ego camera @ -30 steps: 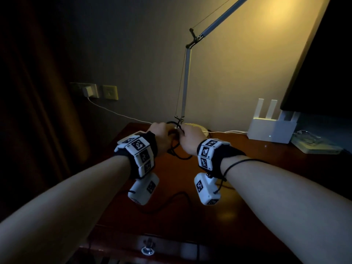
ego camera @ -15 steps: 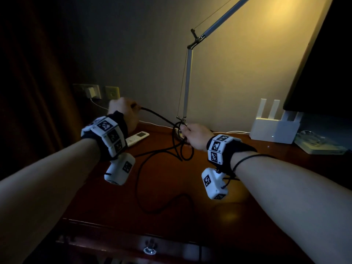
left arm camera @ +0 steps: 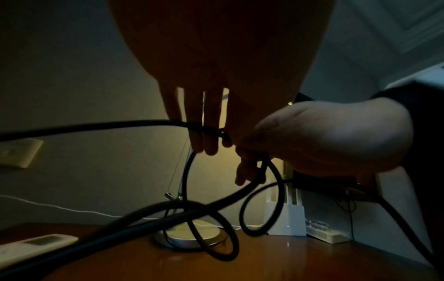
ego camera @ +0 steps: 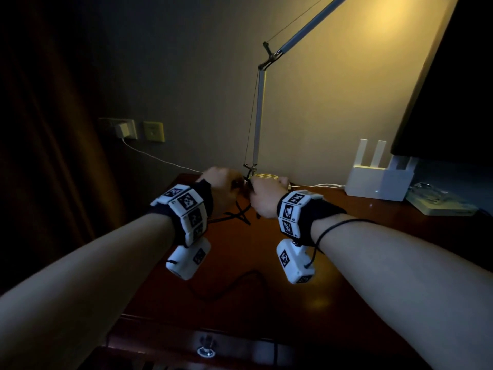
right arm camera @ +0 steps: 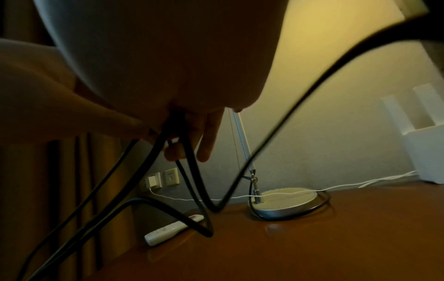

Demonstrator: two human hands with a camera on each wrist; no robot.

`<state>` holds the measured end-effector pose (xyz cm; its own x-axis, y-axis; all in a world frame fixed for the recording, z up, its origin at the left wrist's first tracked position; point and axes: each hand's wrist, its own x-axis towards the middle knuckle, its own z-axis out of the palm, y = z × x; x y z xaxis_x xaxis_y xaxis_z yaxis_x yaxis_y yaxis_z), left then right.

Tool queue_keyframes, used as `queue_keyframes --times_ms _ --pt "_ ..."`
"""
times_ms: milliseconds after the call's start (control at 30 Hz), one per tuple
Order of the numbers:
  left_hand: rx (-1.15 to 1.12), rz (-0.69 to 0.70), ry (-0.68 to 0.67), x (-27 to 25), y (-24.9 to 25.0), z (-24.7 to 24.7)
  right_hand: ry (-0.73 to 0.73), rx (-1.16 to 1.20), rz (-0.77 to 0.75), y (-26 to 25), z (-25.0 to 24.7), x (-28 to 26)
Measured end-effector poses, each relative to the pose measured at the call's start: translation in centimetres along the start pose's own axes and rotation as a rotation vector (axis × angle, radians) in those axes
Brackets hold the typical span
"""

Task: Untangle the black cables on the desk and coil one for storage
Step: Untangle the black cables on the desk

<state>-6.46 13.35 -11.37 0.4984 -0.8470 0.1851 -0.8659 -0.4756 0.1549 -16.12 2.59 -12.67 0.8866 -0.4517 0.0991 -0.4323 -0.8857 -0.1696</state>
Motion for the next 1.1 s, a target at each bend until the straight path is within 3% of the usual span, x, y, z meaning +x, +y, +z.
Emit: queue_keyframes --times_ms 100,167,233,333,433,500,567,767,833,933,1100 --pt "-0.028 0.036 -0.015 0.0 0.3 0.3 -0.024 0.192 -0.031 0.5 0.1 -0.5" --pt "-0.036 -0.036 0.025 0.0 -0.5 -0.5 -0.011 0.377 -0.056 1.1 0.3 -0.9" --pt "-0.067 -0.153 0.133 -0.2 -1.7 -1.4 -0.022 0.476 -0.056 1.9 0.8 -1.0" --pt "-0.122 -0.377 0.342 -0.8 -4.1 -3.3 -0.055 0.444 -0.06 3.1 1.2 -1.1" --pt "-0.124 -0.678 0.392 -1.7 -6.4 -5.3 -0.028 0.32 -0.021 4.6 1.3 -1.2" --pt "-0.039 -0.772 0.378 -2.0 -7.2 -5.6 -0.014 0.274 0.014 4.9 1.5 -1.3" --pt "0.045 -0.653 0.267 -1.9 -6.3 -4.7 -0.002 0.241 0.003 4.2 1.5 -1.3" --pt "-0.073 0.014 -0.032 -1.1 0.0 0.0 0.018 0.247 -0.072 1.1 0.6 -0.8" --pt "-0.02 0.044 -0.05 -0.5 1.1 0.6 0.009 0.247 -0.086 1.1 0.2 -0.9" --pt "-0.07 -0.18 0.049 -0.3 0.1 -0.6 0.036 0.244 -0.046 2.4 -0.3 -1.4" --pt "-0.244 -0.703 0.402 -1.4 -4.5 -4.5 0.01 0.379 0.121 3.9 -0.1 -1.8"
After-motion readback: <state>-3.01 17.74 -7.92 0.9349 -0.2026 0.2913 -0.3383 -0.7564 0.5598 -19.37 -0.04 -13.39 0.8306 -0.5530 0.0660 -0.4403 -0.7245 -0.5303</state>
